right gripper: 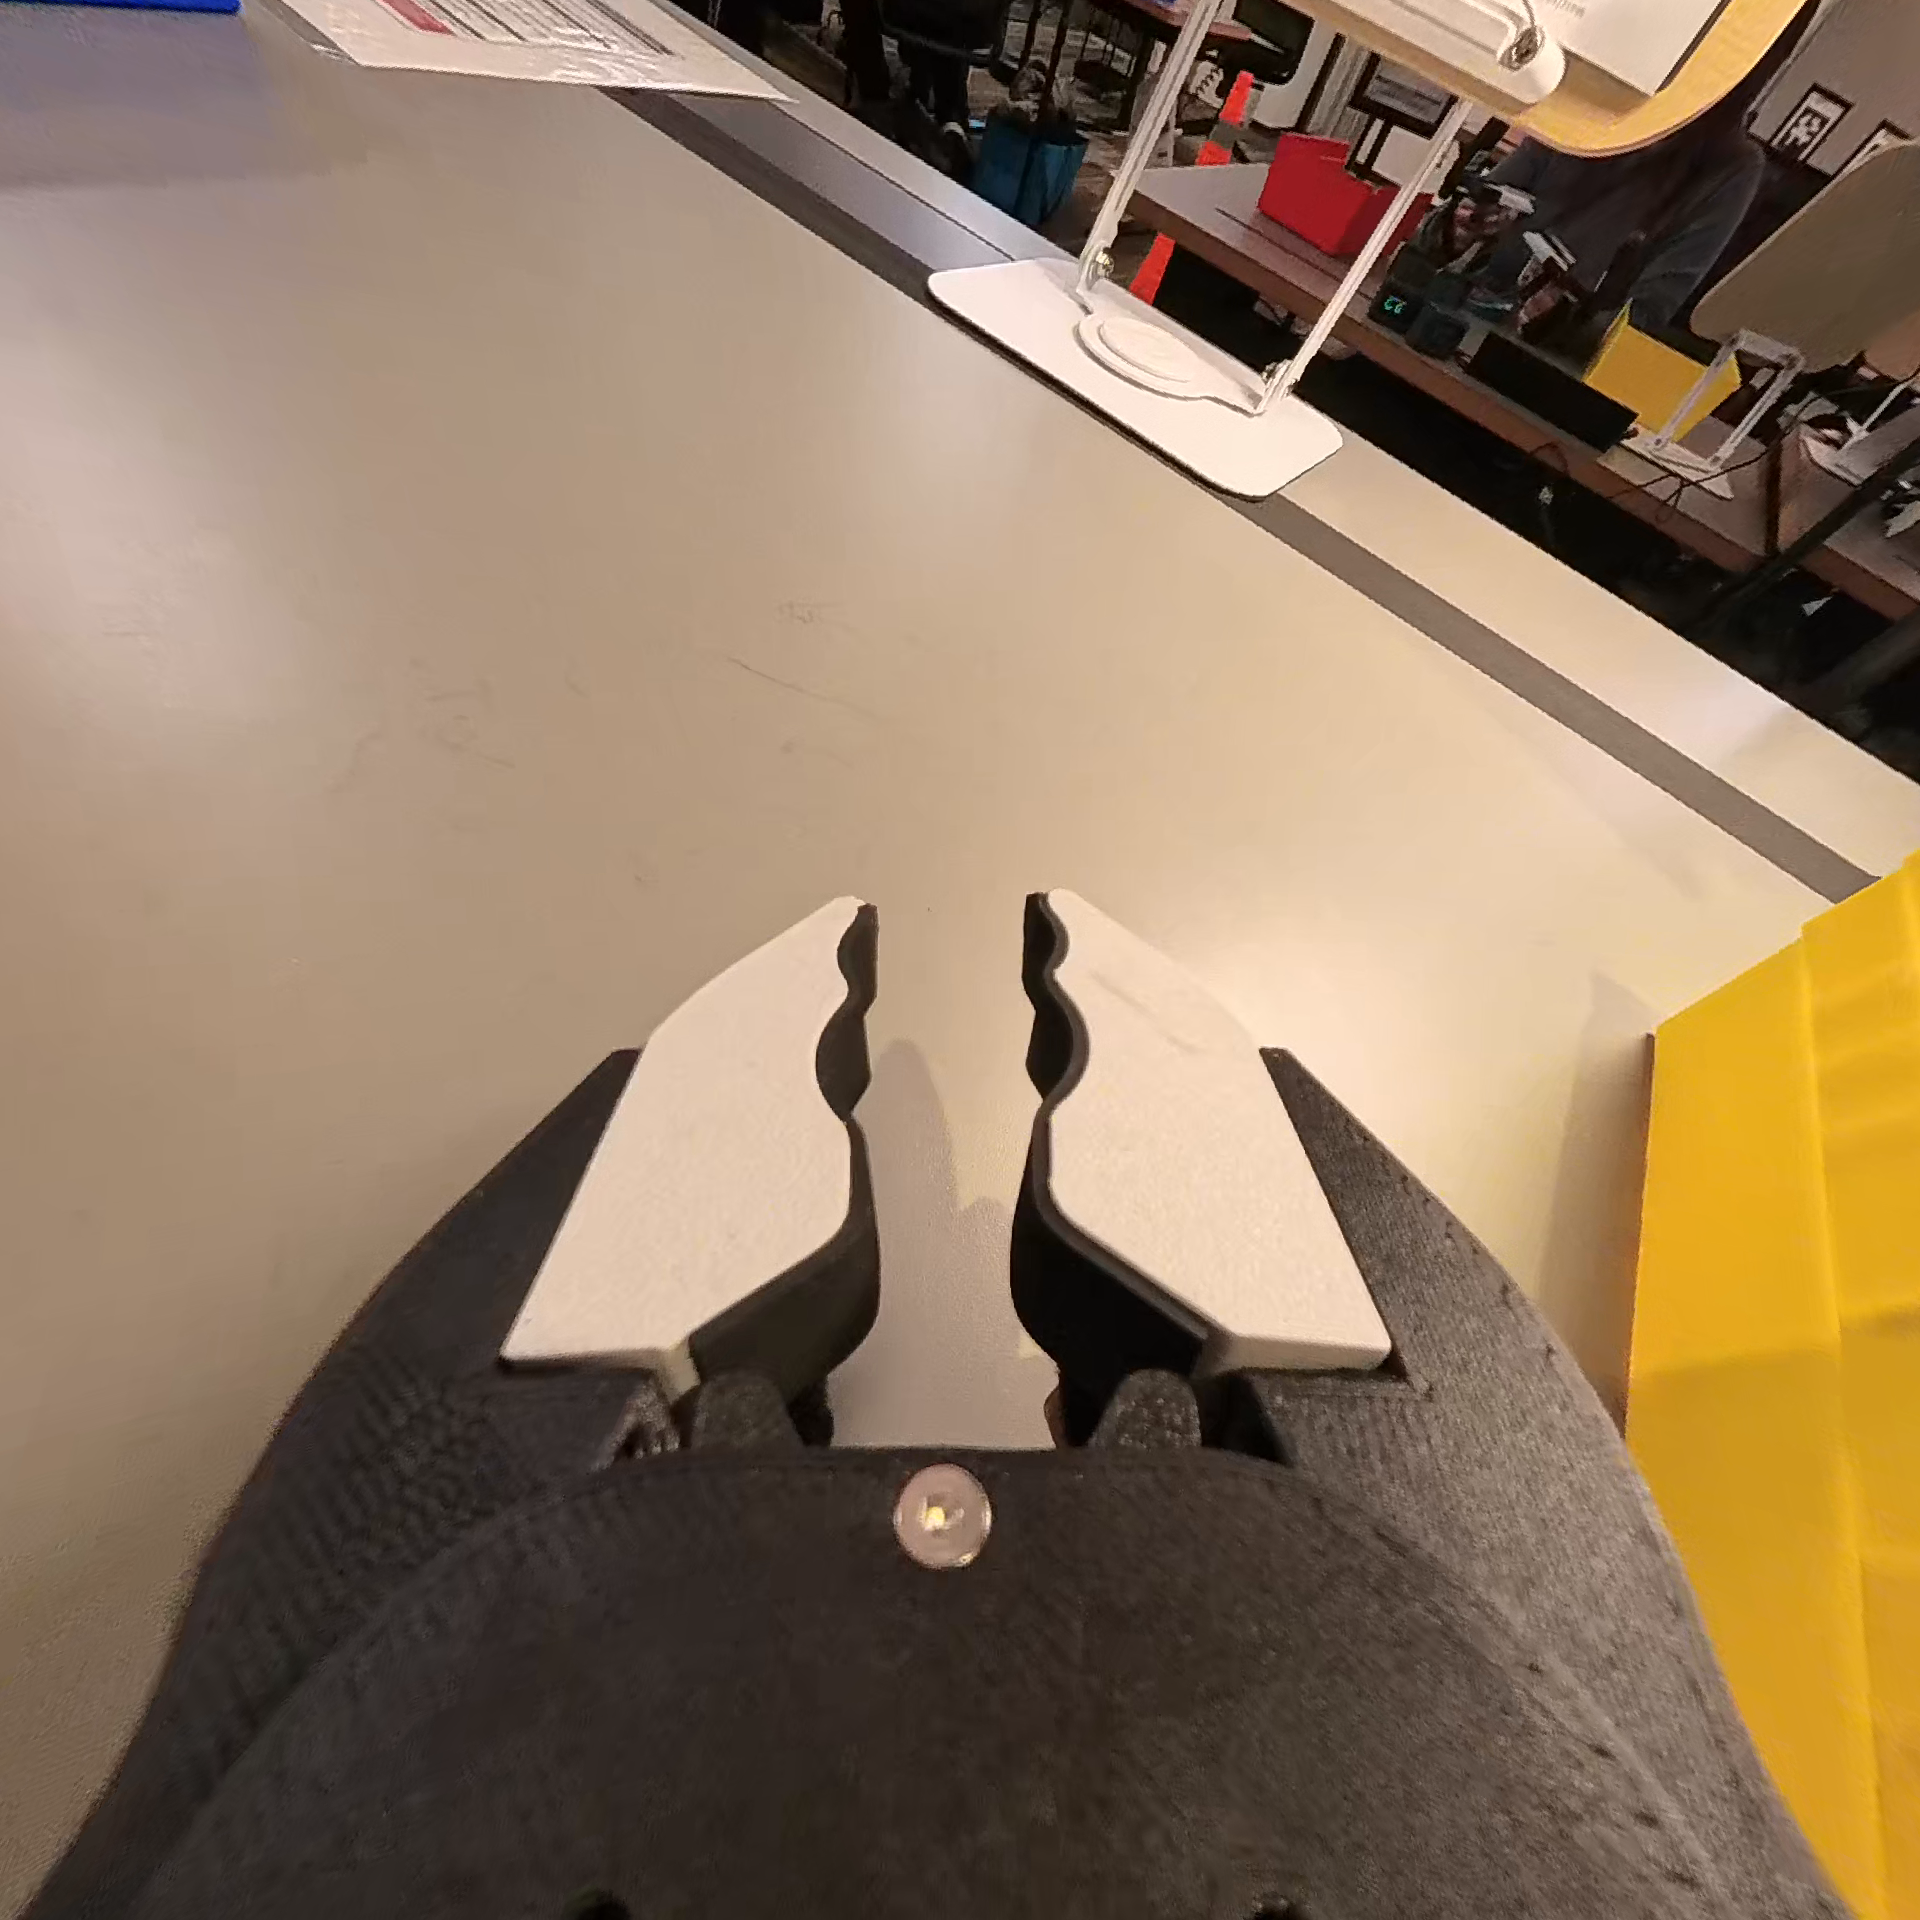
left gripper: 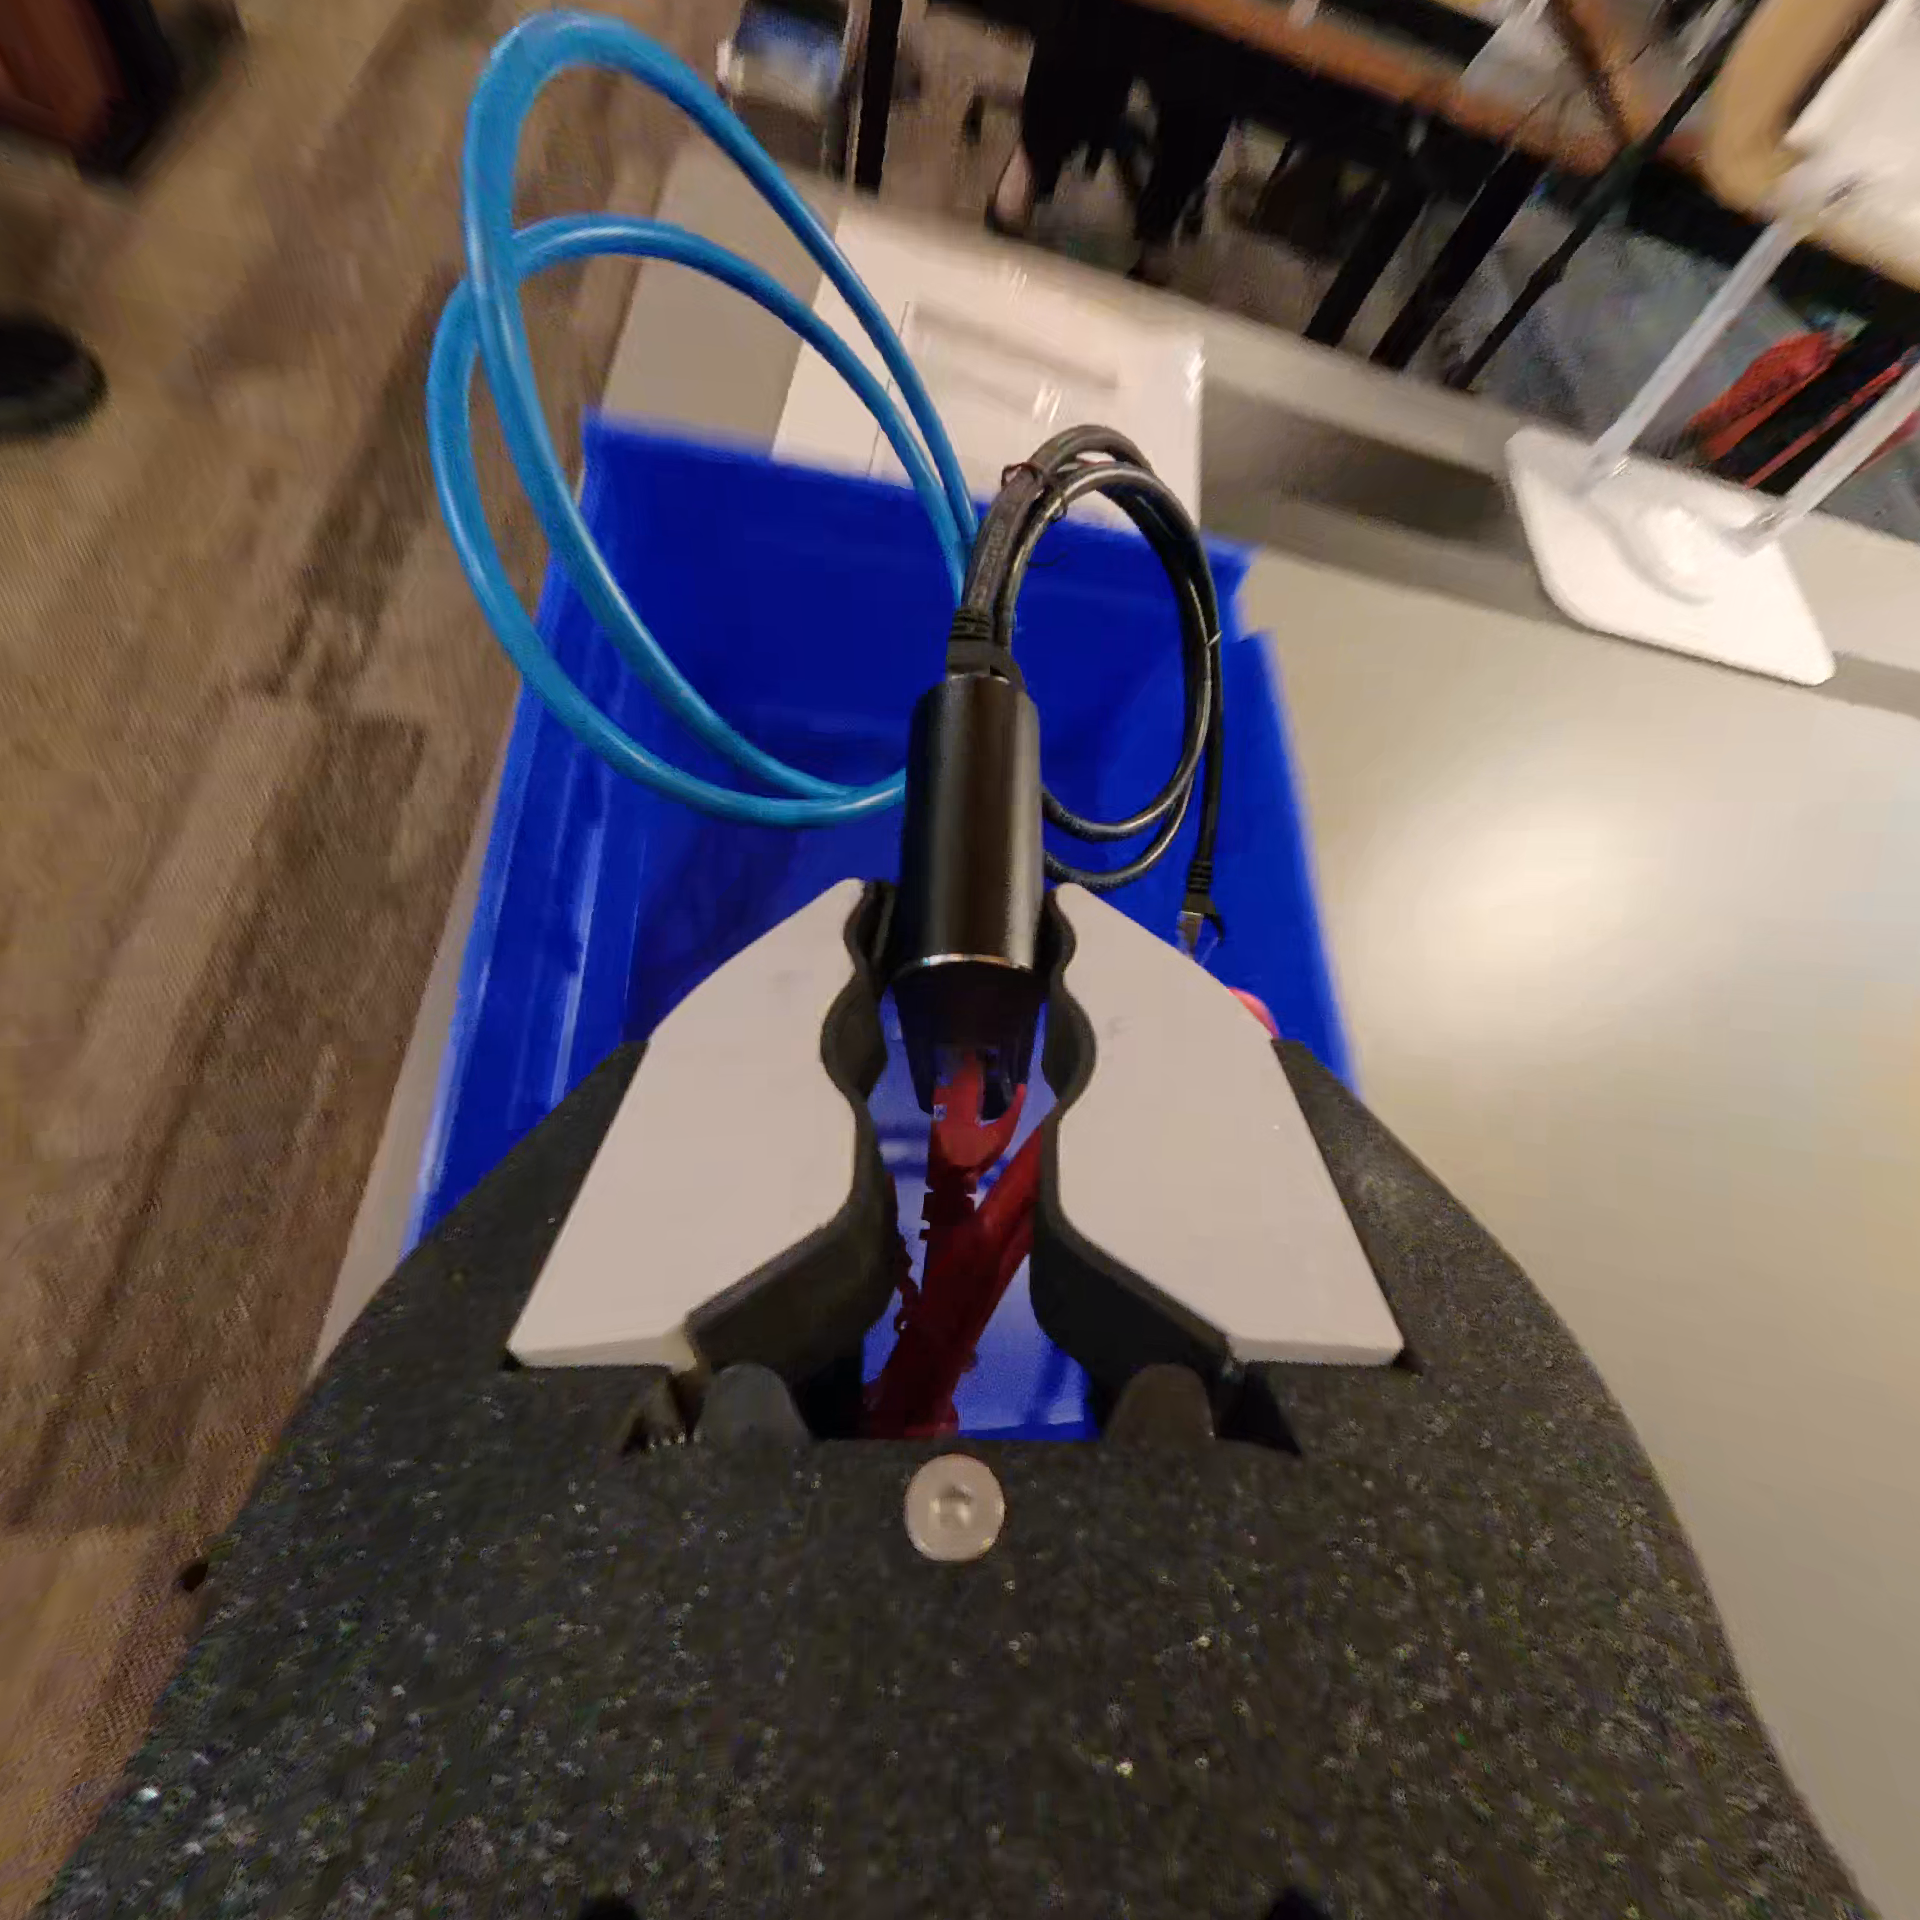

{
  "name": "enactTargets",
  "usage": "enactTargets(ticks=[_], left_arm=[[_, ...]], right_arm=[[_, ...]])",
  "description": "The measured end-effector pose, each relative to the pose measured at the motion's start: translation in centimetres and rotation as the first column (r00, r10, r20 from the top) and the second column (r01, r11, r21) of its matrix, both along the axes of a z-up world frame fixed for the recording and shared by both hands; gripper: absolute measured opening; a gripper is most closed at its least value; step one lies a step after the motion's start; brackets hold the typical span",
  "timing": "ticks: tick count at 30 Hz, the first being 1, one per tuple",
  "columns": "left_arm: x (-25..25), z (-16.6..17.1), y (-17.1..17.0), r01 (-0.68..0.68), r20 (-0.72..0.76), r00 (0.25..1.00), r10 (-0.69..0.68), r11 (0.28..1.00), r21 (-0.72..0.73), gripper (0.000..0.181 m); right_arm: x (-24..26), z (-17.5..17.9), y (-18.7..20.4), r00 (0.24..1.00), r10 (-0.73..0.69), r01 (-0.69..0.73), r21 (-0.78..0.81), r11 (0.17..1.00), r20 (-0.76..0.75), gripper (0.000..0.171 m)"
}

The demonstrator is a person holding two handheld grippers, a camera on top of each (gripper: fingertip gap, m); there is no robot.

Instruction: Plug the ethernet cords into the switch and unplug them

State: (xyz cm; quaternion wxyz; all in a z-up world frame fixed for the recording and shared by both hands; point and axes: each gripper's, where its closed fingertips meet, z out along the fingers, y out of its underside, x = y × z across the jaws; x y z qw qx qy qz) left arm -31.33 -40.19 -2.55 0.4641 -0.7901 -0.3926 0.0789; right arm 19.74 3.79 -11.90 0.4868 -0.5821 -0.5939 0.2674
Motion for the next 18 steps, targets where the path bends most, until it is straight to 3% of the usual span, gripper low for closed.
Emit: enactTargets(ticks=[1, 5, 9, 13, 18], left_arm=[[0.5, 2.1, 0.5, 0.012, -0.06, 0.998, -0.011, 1.0, 0.017, 0.028], [4.1, 10.8, 3.5, 0.086, -0.279, 0.958, -0.062, 0.993, 0.077, 0.028], [10.8, 15.7, 10.0, 0.332, -0.331, 0.904, -0.271, 0.933, 0.142, 0.028], [18.2, 12.9, 18.2, 0.602, -0.232, 0.794, -0.562, 0.781, 0.166, 0.027], [26.3, 2.5, 27.3, 0.804, -0.002, 0.571, -0.821, 0.558, 0.207, 0.027]], right_arm=[[0.0, 0.0, 0.0, 1.0, 0.001, -0.001, -0.002, 1.0, 0.002, 0.027], [0.0, -0.2, 0.0, 1.0, 0.001, 0.0, -0.011, 1.0, 0.01, 0.027], [0.0, -0.1, 0.3, 1.0, -0.011, 0.011, -0.026, 1.0, 0.0, 0.026], [0.2, 0.2, 0.5, 0.999, -0.03, 0.029, -0.026, 0.999, -0.019, 0.026], [0.5, 0.8, 0.9, 0.997, -0.053, 0.052, -0.02, 0.998, -0.059, 0.026]])
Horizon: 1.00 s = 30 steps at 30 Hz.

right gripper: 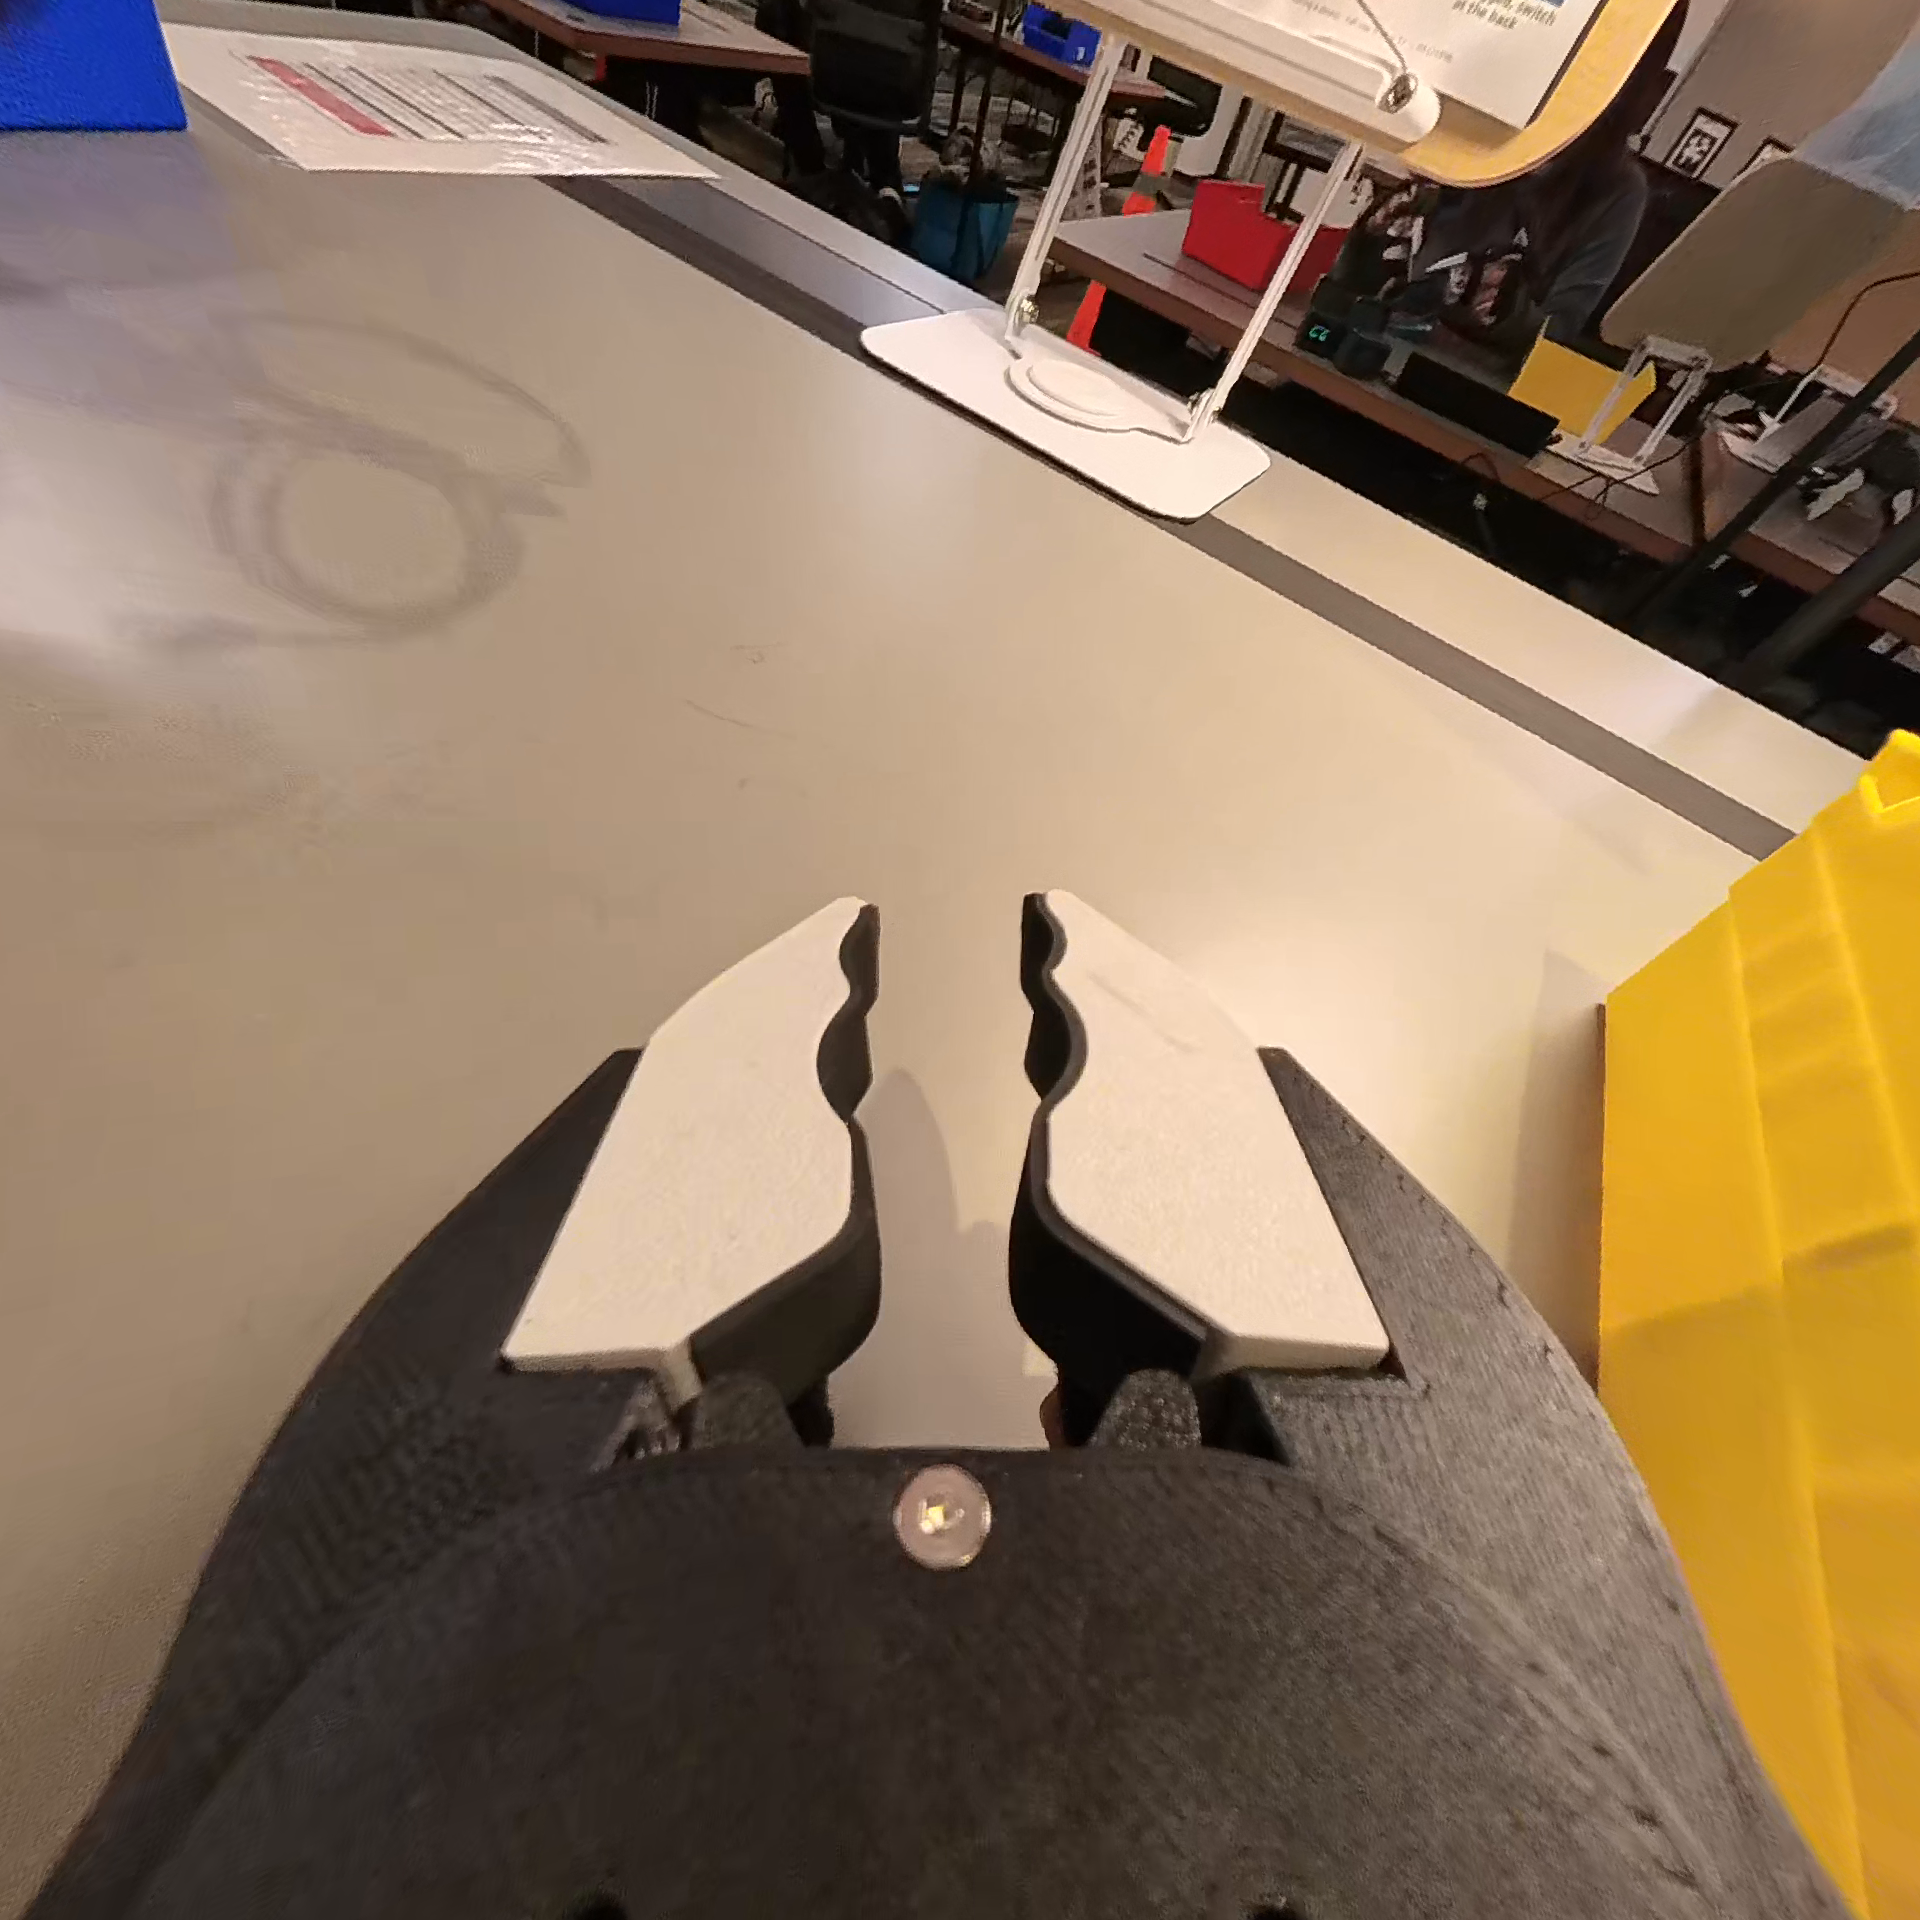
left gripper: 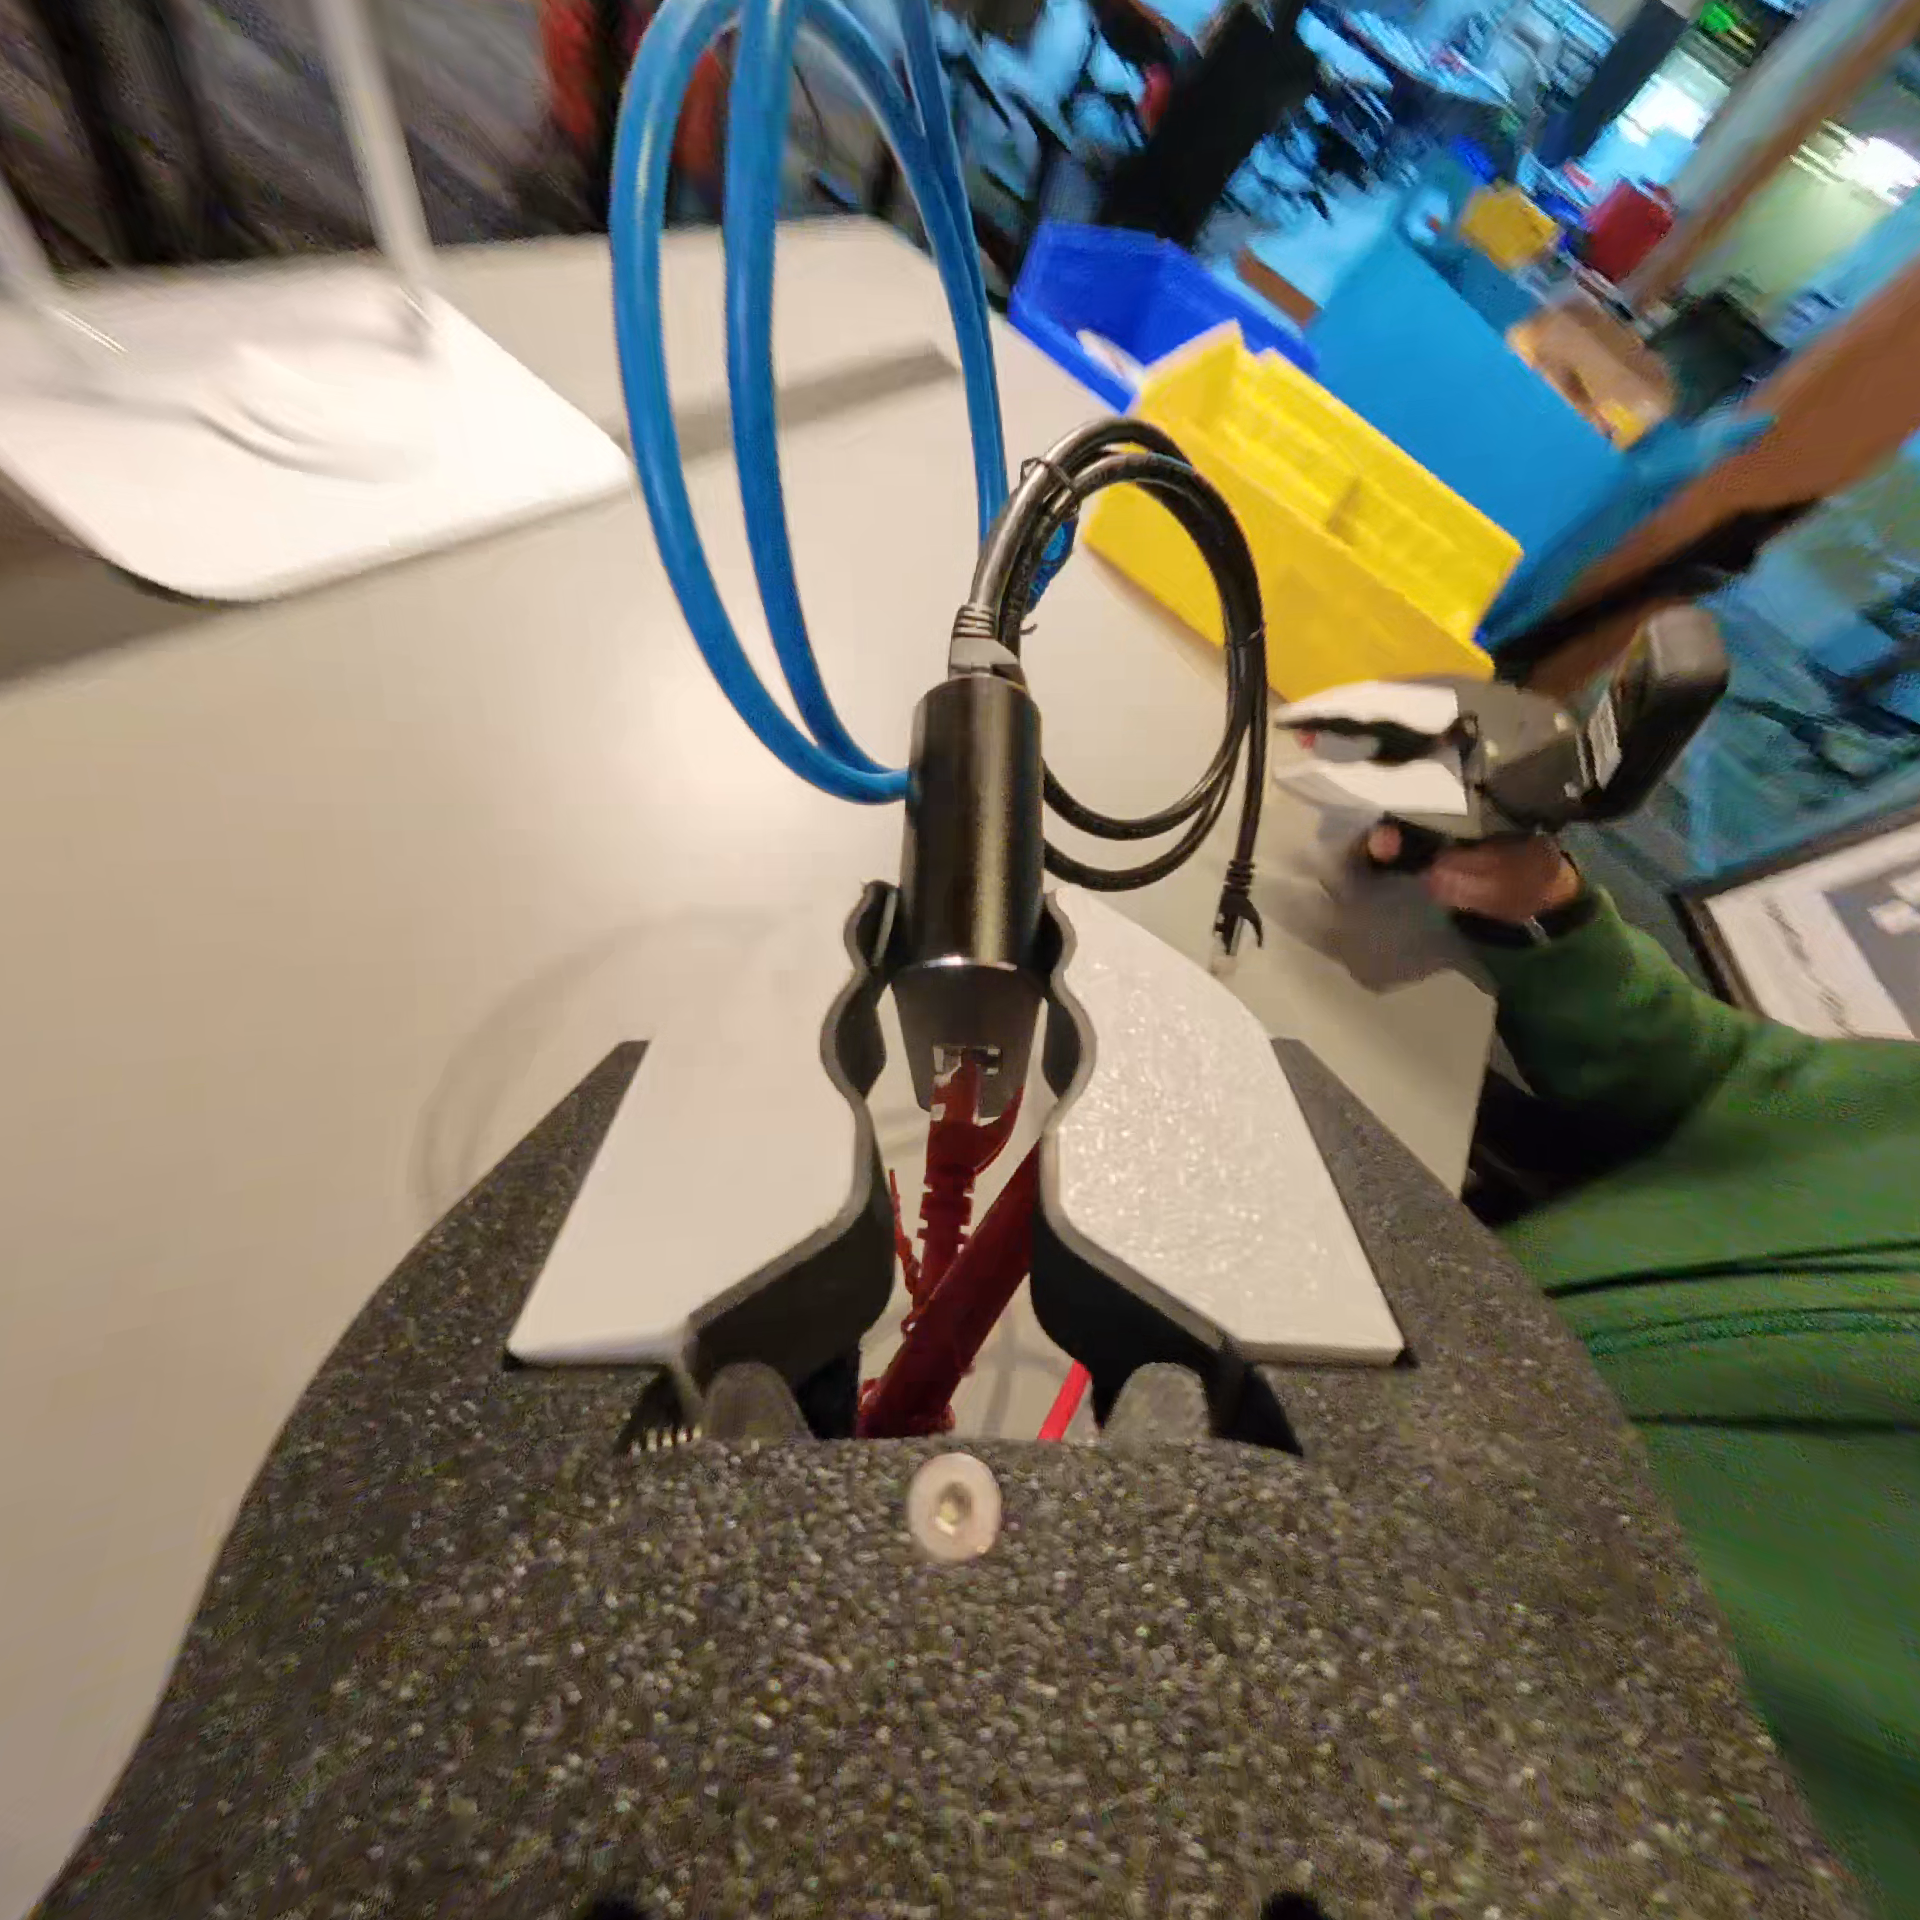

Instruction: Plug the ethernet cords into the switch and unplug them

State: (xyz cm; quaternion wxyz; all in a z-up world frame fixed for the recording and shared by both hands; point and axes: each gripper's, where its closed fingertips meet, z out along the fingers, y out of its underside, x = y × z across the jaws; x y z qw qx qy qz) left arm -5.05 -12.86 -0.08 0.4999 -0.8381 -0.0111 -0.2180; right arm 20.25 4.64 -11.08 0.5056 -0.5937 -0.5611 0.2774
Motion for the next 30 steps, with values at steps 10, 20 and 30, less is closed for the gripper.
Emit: enactTargets(ticks=[10, 20, 30], left_arm=[[6.3, -13.8, 7.4, 0.325, 0.124, 0.945, -0.304, 0.921, -0.214, 0.029], [6.0, -14.2, 5.9, 0.363, 0.068, 0.932, -0.357, 0.922, -0.132, 0.044], [0.0, -10.2, 7.1, 0.127, -0.207, 0.973, -0.104, 0.987, 0.1, 0.048]], right_arm=[[-1.8, 0.6, 1.5, 0.997, -0.023, 0.018, 0.062, 0.998, 0.078, 0.026], [-14.9, 3.8, 3.6, 0.978, 0.182, -0.201, 0.202, 0.959, 0.106, 0.026], [-17.4, -0.2, 3.4, 0.971, 0.235, -0.237, 0.19, 0.953, 0.034, 0.022]])
